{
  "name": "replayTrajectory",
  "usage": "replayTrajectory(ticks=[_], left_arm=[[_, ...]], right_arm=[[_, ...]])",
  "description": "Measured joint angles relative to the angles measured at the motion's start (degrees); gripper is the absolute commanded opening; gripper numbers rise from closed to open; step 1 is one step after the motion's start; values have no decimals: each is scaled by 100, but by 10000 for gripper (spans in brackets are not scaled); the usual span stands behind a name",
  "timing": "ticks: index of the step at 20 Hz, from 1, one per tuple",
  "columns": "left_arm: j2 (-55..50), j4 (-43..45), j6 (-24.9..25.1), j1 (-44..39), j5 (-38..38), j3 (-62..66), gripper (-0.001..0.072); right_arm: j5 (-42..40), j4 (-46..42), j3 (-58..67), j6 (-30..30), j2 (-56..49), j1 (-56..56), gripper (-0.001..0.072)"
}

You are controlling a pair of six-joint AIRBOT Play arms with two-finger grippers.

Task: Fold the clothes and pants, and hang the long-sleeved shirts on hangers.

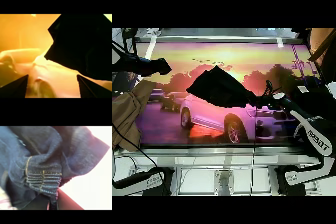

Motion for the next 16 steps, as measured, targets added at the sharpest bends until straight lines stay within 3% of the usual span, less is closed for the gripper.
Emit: replayTrajectory(ticks=[8, 16], left_arm=[[0, 0, -2, 0, 0, 0, 701], [0, -2, -4, 0, 0, 0, 701]], right_arm=[[1099, -640, 1423, 317, 1165, -1853, 19], [3130, -2004, 1755, 833, 3077, -5737, 19]])
